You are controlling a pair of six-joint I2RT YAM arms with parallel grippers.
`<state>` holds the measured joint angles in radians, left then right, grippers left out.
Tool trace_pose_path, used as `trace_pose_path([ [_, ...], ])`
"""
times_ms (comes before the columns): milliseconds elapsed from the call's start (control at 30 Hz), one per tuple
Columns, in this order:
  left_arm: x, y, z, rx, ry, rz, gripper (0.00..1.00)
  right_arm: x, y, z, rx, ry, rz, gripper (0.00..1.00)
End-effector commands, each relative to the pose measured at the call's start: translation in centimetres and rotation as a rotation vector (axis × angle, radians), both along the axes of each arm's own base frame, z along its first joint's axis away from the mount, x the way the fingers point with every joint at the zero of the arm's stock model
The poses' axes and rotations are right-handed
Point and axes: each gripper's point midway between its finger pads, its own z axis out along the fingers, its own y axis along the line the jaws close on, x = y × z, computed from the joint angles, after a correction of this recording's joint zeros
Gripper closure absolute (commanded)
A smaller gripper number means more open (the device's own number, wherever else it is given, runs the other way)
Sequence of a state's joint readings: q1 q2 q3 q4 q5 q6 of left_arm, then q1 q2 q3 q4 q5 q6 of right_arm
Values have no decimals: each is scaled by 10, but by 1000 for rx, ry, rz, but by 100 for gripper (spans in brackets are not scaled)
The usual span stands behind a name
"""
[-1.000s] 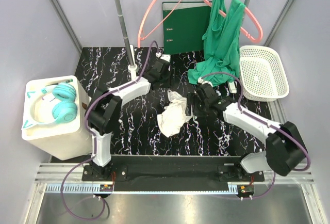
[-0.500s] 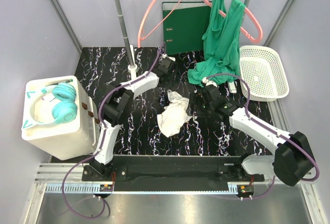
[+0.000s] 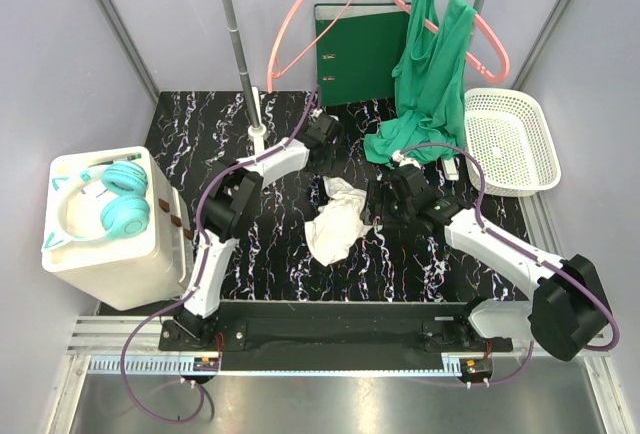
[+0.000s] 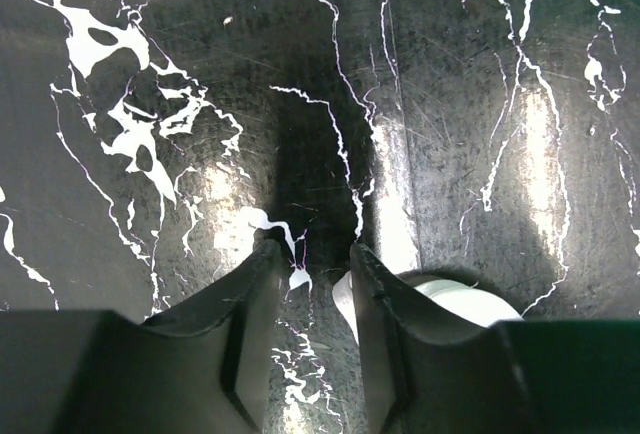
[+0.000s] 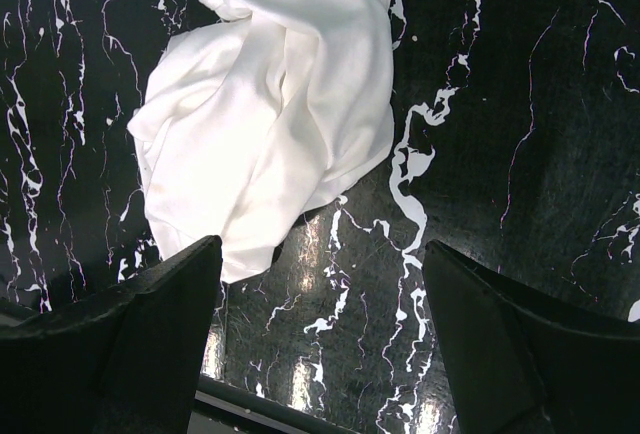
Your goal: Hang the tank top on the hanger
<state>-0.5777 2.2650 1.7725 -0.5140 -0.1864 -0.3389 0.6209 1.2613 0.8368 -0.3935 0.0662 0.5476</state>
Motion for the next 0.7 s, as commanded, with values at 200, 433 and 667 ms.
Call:
trace_pose_path([
  [200, -4, -5, 16, -68, -1, 9, 60, 1, 1, 0, 10, -9, -9, 11],
  [433, -14, -14, 15, -149, 10, 0, 60, 2, 2, -5, 3, 6, -8, 11],
  [667, -25, -28, 1, -220, 78, -28, 85, 1, 0, -6, 0, 8, -8, 11],
])
